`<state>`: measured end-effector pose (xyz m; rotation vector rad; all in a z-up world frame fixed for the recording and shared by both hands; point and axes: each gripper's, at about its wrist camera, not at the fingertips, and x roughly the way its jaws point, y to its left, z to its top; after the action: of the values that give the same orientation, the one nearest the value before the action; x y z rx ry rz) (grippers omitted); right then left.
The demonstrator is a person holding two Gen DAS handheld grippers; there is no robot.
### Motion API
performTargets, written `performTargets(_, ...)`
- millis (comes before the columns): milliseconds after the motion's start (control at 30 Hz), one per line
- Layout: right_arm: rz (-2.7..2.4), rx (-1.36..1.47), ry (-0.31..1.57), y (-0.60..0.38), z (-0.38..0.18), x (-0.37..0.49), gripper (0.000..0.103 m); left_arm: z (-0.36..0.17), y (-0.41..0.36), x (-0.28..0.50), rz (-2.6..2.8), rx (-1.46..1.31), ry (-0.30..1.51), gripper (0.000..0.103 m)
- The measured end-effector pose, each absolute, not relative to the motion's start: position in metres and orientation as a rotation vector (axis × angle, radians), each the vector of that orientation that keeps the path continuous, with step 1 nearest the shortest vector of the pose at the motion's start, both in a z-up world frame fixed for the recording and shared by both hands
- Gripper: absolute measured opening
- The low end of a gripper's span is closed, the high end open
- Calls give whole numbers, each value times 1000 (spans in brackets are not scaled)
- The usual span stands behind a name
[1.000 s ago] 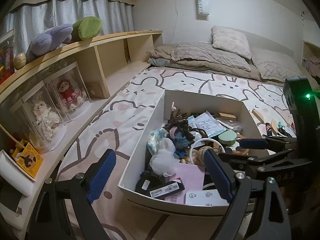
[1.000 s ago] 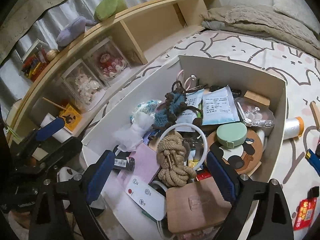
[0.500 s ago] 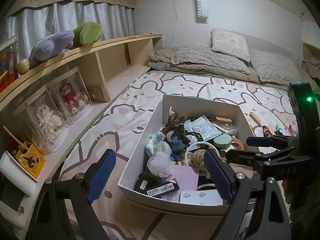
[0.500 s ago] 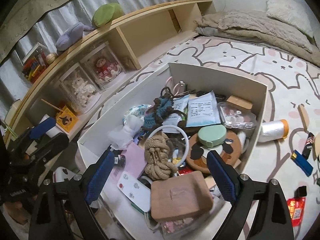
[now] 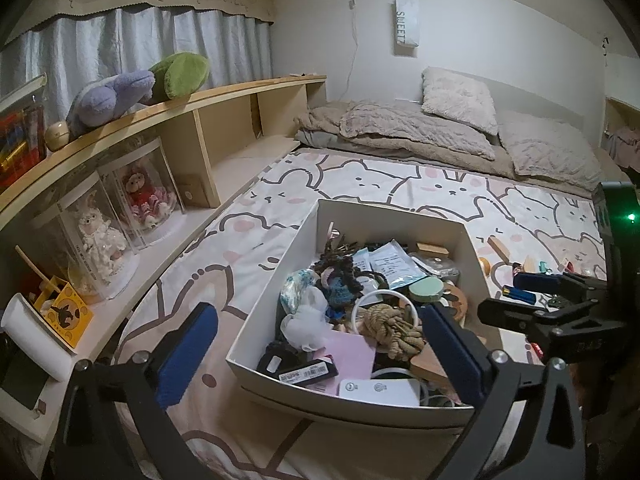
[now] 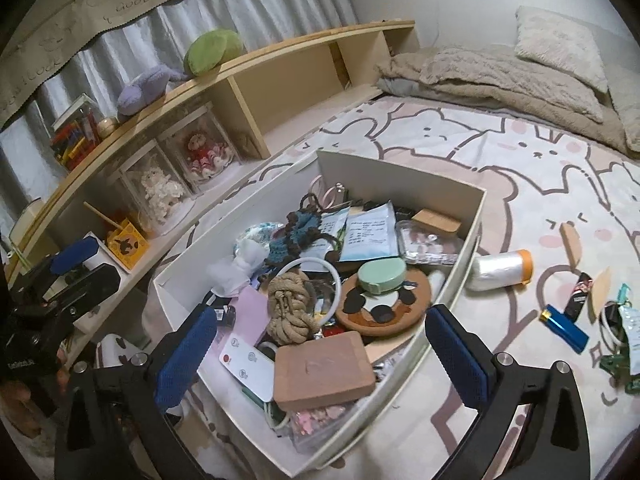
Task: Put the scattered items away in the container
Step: 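Withdraw both tools from the box back toward the scattered items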
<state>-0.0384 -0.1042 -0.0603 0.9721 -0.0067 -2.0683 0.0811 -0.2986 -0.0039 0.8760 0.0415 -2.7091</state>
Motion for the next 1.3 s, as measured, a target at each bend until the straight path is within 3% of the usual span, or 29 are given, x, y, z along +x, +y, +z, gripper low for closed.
performTargets(1300, -2170, 819, 26, -30, -13, -6, 103, 20, -254, 111, -2698, 861, 85, 103)
